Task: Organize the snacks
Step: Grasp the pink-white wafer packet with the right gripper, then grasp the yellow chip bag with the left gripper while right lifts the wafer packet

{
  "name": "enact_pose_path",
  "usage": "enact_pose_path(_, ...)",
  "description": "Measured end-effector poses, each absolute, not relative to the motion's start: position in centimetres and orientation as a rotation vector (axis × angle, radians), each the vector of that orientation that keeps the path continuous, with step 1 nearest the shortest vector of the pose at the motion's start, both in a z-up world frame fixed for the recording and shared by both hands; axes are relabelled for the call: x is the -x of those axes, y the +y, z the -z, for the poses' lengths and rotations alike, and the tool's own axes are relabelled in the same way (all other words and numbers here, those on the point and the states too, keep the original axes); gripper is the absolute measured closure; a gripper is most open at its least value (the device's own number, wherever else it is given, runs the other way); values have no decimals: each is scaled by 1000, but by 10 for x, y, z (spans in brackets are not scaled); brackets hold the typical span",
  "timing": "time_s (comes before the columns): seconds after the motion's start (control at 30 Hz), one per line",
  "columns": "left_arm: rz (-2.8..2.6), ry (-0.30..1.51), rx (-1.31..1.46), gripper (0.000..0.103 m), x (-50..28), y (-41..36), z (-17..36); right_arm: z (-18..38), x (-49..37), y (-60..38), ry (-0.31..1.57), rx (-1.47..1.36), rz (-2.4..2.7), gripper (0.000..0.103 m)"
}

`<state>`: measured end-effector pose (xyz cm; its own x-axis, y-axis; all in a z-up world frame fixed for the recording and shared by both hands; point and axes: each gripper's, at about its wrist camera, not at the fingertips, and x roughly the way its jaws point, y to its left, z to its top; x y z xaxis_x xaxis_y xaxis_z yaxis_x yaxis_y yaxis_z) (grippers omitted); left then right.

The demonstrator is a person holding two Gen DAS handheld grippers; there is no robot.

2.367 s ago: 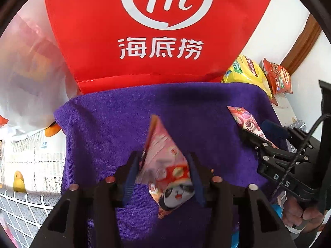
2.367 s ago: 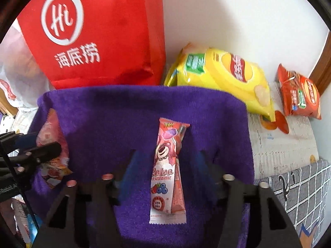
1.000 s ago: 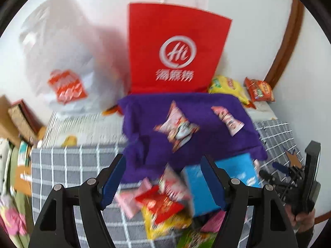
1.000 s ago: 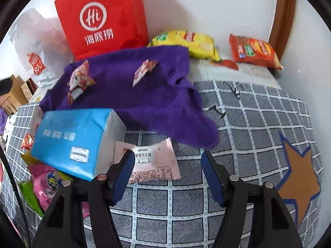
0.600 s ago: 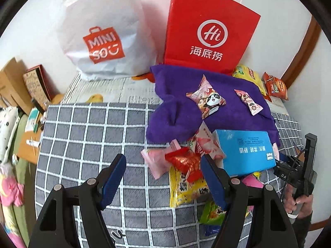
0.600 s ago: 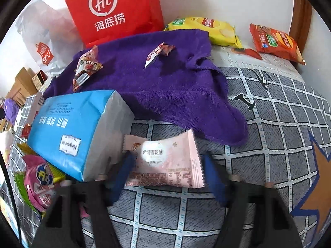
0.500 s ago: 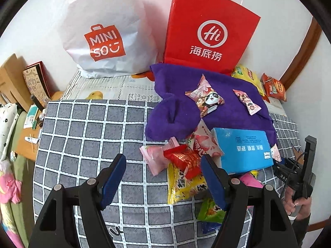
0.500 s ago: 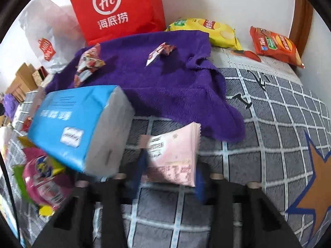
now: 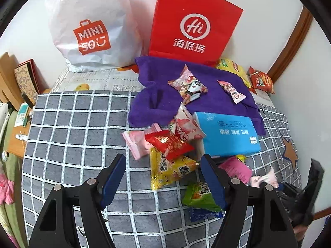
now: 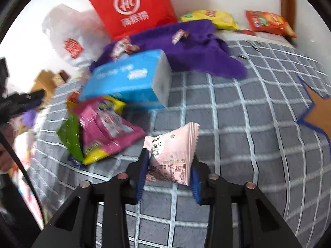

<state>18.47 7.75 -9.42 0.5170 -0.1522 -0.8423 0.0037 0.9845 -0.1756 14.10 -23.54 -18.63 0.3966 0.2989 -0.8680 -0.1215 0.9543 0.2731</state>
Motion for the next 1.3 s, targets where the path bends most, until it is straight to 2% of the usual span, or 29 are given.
enact_pose_path(0.03,97,1025,159,30,-184,77,95,189,-135,-233,1127,-153,-198,55)
enact_pose_path(0.2,120,1026,158,30,-181,71,97,192,-114,-230,1168,-121,-197,50)
enact_pose_path(0.37,135,1028,165,30,-178,68,100,175,-94,-226,1134,53,-199,49)
enact_pose_path(0.4,137,1028,167,30,-178,68,100,172,-93,-226,1115,79,-202,44)
enact_pose_path(0.43,139,1028,169,30,-177,68,100,168,-92,-224,1094,112,-216,34)
enact_pose_path(0.47,140,1028,169,30,-177,68,101,168,-93,-222,1084,137,-230,31)
enact_pose_path(0.6,135,1028,163,30,-175,70,100,171,-99,-207,1040,259,-293,30)
enact_pose_path(0.83,105,1022,172,30,-169,86,102,201,-124,-203,1101,286,-360,30)
enact_pose_path(0.87,102,1021,179,30,-168,88,102,200,-125,-206,1095,270,-370,31)
enact_pose_path(0.93,98,1020,193,30,-167,94,104,199,-126,-209,1100,253,-380,54)
enact_pose_path(0.97,91,1021,196,30,-166,96,105,198,-127,-210,1101,247,-382,59)
enact_pose_path(1.0,85,1023,195,30,-166,98,106,197,-127,-212,1098,244,-375,71)
enact_pose_path(1.03,79,1027,191,30,-166,99,109,197,-128,-213,1097,243,-360,76)
enact_pose_path(1.3,108,1047,197,30,-176,93,125,202,-153,-223,1064,117,-221,78)
